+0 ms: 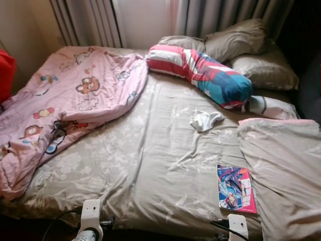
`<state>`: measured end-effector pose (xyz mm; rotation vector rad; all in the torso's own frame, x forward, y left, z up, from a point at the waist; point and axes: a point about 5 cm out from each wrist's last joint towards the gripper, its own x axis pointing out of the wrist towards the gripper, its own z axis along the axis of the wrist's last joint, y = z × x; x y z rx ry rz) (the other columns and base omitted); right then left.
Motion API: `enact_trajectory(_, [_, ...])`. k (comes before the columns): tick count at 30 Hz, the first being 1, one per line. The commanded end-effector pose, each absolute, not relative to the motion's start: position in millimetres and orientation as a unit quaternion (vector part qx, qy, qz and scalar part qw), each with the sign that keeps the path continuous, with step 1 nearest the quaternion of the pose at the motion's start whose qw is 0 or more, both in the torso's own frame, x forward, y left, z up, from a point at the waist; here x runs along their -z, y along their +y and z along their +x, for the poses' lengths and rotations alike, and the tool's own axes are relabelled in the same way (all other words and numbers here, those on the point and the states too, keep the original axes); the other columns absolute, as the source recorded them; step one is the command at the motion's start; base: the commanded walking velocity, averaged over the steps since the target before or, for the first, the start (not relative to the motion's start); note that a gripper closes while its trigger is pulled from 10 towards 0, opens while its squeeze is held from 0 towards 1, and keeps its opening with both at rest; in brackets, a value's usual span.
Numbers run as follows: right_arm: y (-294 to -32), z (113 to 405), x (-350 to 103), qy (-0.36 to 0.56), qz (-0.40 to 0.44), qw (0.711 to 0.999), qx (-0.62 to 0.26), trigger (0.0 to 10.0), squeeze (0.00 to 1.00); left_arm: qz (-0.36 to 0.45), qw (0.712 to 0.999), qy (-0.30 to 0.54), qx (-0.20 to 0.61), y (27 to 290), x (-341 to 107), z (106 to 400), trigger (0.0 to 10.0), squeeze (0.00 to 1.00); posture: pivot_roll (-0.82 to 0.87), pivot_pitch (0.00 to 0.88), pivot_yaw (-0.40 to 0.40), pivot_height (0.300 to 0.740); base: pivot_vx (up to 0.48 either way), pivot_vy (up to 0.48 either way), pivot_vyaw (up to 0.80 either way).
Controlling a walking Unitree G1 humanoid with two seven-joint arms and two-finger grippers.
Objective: Clean up the room
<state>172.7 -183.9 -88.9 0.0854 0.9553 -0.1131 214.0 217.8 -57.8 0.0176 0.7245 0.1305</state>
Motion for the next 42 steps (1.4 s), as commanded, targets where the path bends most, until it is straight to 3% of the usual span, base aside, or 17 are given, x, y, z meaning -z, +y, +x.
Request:
enact_trajectory(1, [-182.7,169.0,90.7,0.463,0.048,0.883,0.058,10.0,0.00,0.003,0.928,0.367,-0.067,218.9,62.2,207.1,10.0,0.00,0.11,0.077,-0.015,0.740,0.000,0.337,0.00])
enact_trajectory(31, [-182.4,168.7,90.9,0.467,0.032,0.883,0.045,10.0,0.00,0.007,0.926,0.373,-0.063,218.2,62.8,206.9,10.0,0.00,0.11,0.041,-0.011,0.740,0.000,0.379,0.00])
enact_trajectory(42, [-180.3,167.8,91.8,0.473,0.031,0.879,0.043,10.0,0.00,0.008,0.925,0.375,-0.062,219.6,63.2,205.8,10.0,0.00,0.11,0.022,-0.008,0.740,0.000,0.387,0.53])
